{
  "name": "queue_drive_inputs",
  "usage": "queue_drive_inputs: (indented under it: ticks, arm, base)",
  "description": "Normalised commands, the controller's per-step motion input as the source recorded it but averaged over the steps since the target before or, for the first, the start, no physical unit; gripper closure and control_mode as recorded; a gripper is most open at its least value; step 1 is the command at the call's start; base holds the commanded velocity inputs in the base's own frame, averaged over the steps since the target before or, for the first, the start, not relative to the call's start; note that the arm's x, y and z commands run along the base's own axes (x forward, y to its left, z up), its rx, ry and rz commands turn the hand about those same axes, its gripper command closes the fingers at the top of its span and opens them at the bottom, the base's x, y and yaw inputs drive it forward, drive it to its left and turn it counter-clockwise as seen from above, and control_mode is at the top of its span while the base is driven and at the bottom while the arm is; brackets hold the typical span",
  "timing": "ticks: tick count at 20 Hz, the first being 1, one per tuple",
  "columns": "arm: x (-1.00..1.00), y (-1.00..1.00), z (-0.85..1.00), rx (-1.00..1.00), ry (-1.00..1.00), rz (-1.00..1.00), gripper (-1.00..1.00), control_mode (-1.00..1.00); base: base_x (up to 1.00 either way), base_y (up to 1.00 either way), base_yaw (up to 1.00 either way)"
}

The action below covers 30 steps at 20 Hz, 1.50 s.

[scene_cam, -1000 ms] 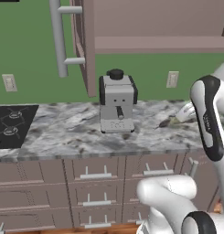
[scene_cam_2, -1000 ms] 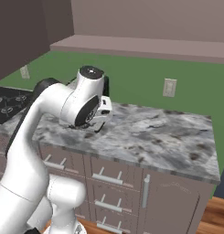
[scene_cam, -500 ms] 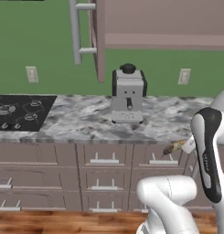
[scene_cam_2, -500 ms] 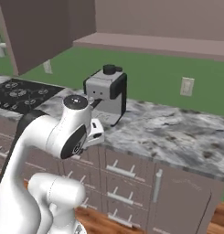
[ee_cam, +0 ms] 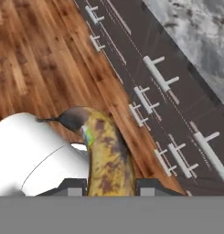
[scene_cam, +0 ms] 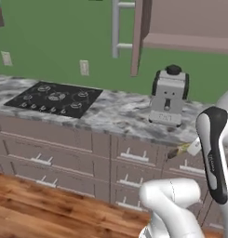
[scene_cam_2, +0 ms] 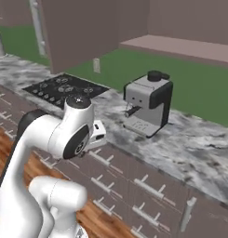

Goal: Pick the bananas from the cabinet and place them in one bowl. Pick the carrot from the sink and place it in the other bowl.

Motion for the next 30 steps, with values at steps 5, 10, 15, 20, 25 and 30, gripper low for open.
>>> queue_drive_inputs:
  ticks: [5, 10, 15, 20, 25, 30]
  arm:
    - [0.0, 0.0, 0.0, 0.0, 0.0, 0.0, 1.0, 1.0]
    - [0.0, 0.0, 0.0, 0.0, 0.0, 0.0, 1.0, 1.0]
    - [0.0, 0.0, 0.0, 0.0, 0.0, 0.0, 1.0, 1.0]
    - [0.0, 0.0, 0.0, 0.0, 0.0, 0.0, 1.0, 1.0]
    - [0.0, 0.0, 0.0, 0.0, 0.0, 0.0, 1.0, 1.0]
    - [0.0, 0.0, 0.0, 0.0, 0.0, 0.0, 1.0, 1.0]
  base:
    - [-0.05, 0.0, 0.5]
    - [-0.05, 0.0, 0.5]
    - [-0.04, 0.0, 0.5]
    - [-0.03, 0.0, 0.5]
    - [-0.02, 0.0, 0.5]
    - [-0.02, 0.0, 0.5]
